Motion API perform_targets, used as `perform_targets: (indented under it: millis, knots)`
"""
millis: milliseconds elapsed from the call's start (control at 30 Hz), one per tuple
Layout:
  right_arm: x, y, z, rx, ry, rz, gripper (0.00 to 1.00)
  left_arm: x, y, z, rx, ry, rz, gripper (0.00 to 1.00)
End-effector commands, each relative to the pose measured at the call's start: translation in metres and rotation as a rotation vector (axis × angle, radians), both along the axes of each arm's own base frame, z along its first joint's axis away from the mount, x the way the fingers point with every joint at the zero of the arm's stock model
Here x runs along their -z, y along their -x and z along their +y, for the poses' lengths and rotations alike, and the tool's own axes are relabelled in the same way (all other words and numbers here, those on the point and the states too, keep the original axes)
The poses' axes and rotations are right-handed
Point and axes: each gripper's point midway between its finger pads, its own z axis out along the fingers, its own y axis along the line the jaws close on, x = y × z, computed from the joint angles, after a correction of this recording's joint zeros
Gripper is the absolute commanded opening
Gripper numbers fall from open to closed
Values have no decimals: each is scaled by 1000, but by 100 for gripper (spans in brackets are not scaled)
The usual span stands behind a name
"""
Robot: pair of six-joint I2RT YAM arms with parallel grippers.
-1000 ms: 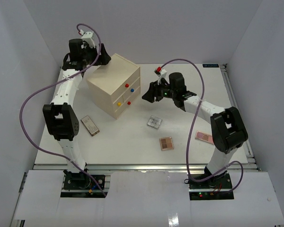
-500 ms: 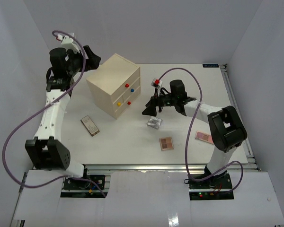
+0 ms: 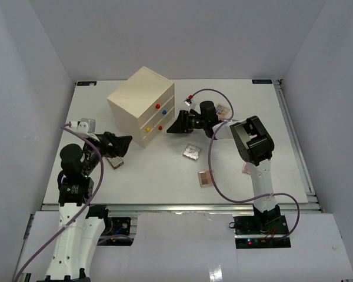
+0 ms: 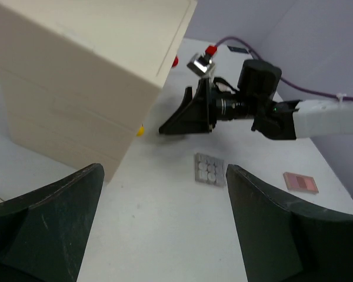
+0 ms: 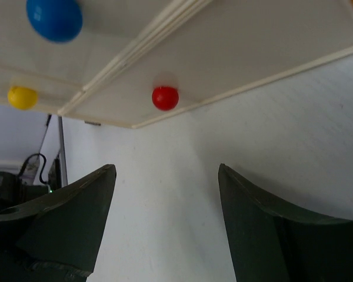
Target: Organize the makeup
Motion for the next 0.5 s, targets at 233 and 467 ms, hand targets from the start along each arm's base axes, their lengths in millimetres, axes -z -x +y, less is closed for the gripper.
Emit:
perform_targets:
  millis: [233,467]
  knots:
    - [-15,-29,43,38,-124,44,66,52,13,-4,38,-22,103,96]
    - [-6,-27,52,47,-136,92,56,53,16,-4,31,-19,96,96]
